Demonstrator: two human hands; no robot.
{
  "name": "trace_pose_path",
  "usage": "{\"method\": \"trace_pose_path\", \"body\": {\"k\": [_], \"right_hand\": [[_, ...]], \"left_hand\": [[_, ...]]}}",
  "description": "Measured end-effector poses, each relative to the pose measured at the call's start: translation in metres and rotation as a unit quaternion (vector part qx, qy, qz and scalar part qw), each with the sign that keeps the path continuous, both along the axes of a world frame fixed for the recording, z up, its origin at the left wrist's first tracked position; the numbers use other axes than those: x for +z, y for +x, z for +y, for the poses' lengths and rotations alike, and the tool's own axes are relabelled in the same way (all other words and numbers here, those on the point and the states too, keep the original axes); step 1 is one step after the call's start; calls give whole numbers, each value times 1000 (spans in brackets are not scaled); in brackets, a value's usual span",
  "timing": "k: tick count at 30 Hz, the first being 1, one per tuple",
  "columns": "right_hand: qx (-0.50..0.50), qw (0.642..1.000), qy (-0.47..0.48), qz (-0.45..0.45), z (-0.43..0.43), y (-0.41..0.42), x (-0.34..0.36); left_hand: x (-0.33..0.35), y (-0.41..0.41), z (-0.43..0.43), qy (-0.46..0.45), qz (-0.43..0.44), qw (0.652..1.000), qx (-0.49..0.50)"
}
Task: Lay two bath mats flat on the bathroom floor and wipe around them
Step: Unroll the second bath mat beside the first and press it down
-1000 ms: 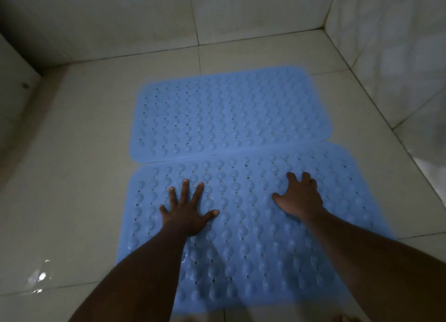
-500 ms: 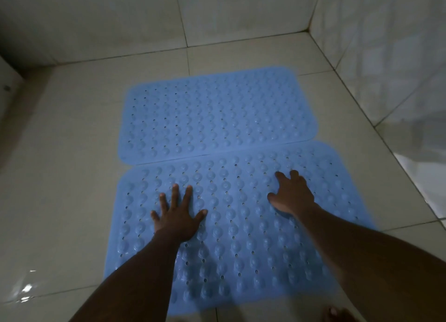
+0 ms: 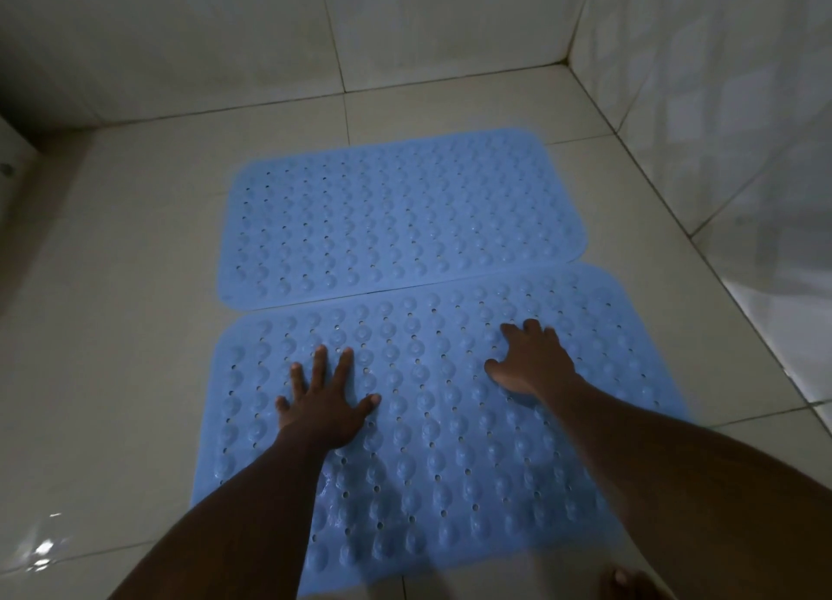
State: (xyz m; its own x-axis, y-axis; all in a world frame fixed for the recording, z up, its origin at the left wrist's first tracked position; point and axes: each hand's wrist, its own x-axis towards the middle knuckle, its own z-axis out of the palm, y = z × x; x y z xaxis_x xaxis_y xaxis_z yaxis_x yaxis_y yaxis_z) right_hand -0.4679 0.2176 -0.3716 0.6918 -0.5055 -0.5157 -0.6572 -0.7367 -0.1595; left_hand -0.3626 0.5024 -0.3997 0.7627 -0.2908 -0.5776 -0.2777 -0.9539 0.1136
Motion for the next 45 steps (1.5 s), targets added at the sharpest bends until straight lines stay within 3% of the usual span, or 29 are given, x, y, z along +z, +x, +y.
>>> {"method": "trace_pose_path", "body": {"k": [5,11,23,33,38,45], "right_hand": [[2,1000,2,-5,-4,-2,-2],[-9,997,-45,-68,-15,-6,-5],[-31,987,-84,-135,-65,2,-23],[-68,958,-147,-237,-95,36,-62],[-51,945,-212,-242,-89,38,-83],[-49,964,-180,-192,-92,40,-77]], "left_hand": [[2,2,-5,3,-4,1000,7],[5,-5,-25,-17,-70,997,2],[4,-18,-132,-101,-105,979,-144],[-28,-3,-226,-165,-131,960,-186],[-42,-6,-233,-131,-153,960,-196],[-42,-5,-236,-115,-143,962,-203]]}}
